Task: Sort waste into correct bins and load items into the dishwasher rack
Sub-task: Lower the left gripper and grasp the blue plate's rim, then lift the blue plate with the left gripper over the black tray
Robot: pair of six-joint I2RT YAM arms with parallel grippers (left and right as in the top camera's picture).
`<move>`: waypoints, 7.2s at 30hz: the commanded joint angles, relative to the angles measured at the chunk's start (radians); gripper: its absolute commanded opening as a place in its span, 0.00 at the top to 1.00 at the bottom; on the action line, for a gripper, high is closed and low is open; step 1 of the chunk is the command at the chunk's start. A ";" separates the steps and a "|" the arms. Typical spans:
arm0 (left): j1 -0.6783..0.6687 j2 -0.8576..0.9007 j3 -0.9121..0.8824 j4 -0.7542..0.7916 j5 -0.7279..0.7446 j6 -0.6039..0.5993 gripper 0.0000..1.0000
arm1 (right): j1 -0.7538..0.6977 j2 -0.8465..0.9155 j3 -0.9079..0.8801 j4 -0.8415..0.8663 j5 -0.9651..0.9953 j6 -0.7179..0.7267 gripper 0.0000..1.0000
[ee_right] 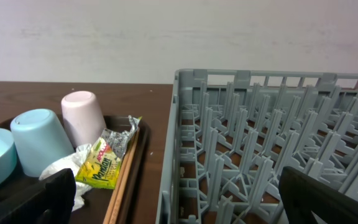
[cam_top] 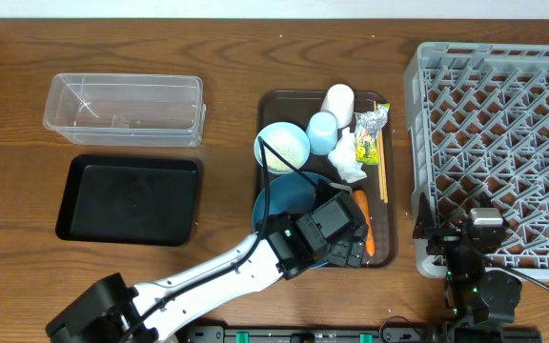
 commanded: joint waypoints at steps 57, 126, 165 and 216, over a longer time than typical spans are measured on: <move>-0.080 0.177 0.130 -0.068 -0.189 0.129 0.02 | -0.016 -0.006 -0.004 -0.001 -0.001 -0.015 0.01; -0.081 0.187 0.133 -0.102 -0.208 0.101 0.94 | -0.016 -0.006 -0.004 -0.001 -0.001 -0.015 0.01; -0.079 -0.037 0.299 -0.422 -0.320 0.114 0.94 | -0.016 -0.006 -0.004 -0.001 -0.001 -0.015 0.01; 1.336 -0.362 0.146 -0.386 0.770 0.428 0.94 | -0.016 -0.006 -0.004 -0.001 -0.001 -0.015 0.01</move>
